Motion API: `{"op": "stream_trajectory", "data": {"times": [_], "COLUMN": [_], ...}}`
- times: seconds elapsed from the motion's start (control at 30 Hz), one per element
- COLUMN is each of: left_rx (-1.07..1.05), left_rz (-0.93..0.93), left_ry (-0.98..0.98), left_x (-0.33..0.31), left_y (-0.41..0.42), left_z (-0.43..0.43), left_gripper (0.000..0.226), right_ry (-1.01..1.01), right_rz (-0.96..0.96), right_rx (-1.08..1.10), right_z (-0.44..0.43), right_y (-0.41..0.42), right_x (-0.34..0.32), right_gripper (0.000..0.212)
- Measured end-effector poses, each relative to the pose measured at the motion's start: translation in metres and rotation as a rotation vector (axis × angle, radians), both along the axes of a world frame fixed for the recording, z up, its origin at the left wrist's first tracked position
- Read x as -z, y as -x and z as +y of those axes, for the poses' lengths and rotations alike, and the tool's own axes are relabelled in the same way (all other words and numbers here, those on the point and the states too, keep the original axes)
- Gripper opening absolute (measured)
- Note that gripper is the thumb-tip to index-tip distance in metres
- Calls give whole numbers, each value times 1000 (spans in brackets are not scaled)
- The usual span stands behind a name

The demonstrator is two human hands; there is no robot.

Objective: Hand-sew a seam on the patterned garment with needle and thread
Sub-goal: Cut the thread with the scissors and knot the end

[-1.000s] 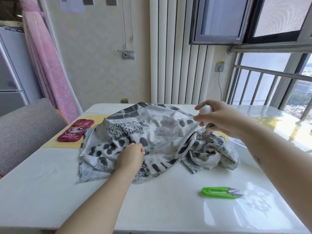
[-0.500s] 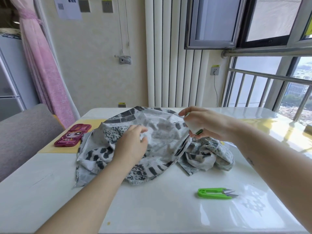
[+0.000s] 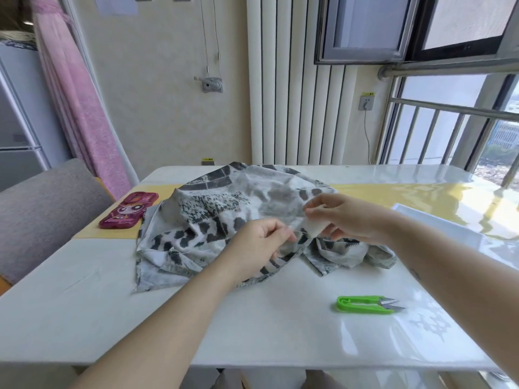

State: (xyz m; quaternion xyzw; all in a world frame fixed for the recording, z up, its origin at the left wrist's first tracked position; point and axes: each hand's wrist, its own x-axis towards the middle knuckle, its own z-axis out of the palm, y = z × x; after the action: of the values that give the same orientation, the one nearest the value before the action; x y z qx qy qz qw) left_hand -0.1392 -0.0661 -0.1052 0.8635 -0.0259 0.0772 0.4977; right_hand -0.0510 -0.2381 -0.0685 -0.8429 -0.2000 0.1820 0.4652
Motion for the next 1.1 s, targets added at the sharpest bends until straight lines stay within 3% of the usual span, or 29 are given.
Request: {"op": "stream_trajectory", "data": {"times": [0.13,0.23,0.33,0.47,0.57,0.7,0.93,1.03,1.1], "left_rx": [-66,-83,-95,-138,-147,-113,-108,-106,-105], "left_rz": [-37,-48,-76,-160,-195,-176,-84,-5,70], "left_ry": [-235,-348,-396,-426,-452,-519,-658,-718,-769], "left_x": [11,16,14,6,2,8,19,19,19], "left_y": [4,5,5,5,9,15,24,27,28], "left_z": [9,14,17,22,26,26,25,27,27], "left_gripper": [22,22,23,24,23,20,23,20,20], "right_ry": [6,55,222,161,212,321,296,335,558], "right_rz": [92,110,-41,-178,-344,-432,-511,-638,-669], "right_rx": [-44,-89,-117,-95,-141,-112,-139,-98,-193], "right_z": [-3,-6,-7,-6,-5,-2,-11,-26,-37], "right_y": [-1,4,6,3,7,11,18,26,34], "right_x": [26,34,38,40,45,64,63,40,28], "right_gripper": [9,19,20,38,30,37,52,33,25]}}
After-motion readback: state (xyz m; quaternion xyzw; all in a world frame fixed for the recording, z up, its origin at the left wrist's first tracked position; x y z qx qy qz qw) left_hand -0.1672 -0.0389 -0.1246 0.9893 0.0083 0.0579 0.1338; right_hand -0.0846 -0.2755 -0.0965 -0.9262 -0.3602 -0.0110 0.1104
